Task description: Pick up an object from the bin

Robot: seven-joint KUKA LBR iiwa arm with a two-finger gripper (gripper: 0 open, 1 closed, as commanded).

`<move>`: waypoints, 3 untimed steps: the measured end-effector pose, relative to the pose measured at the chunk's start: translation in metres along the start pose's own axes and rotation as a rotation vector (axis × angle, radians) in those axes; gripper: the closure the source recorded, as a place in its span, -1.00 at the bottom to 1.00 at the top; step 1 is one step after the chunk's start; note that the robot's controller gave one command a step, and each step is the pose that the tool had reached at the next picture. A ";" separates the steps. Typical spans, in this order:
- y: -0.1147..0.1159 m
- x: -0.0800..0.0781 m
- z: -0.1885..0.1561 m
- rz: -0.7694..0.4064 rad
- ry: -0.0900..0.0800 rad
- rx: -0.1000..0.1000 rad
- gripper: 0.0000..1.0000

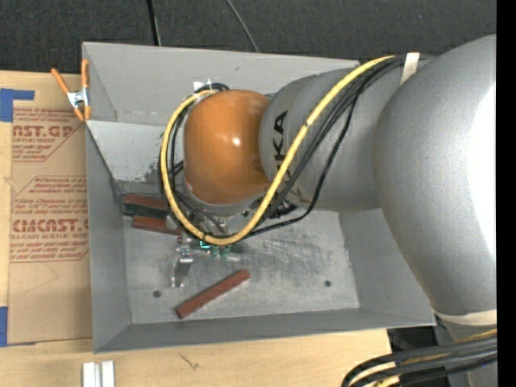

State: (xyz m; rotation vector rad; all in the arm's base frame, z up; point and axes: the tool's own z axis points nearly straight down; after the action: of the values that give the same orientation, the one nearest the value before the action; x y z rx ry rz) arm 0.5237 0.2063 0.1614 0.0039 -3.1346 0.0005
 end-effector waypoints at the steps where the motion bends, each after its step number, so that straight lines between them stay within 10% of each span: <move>1: -0.001 -0.002 -0.004 0.002 -0.007 -0.002 -1.00; 3: -0.062 0.025 0.085 -0.030 -0.008 -0.003 -1.00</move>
Offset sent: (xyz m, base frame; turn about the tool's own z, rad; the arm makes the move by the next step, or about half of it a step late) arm -0.0250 -0.0420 -0.0819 -0.0591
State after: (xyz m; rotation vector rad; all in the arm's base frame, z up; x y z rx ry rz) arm 0.4982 0.1440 0.0766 0.0511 -3.1421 -0.0037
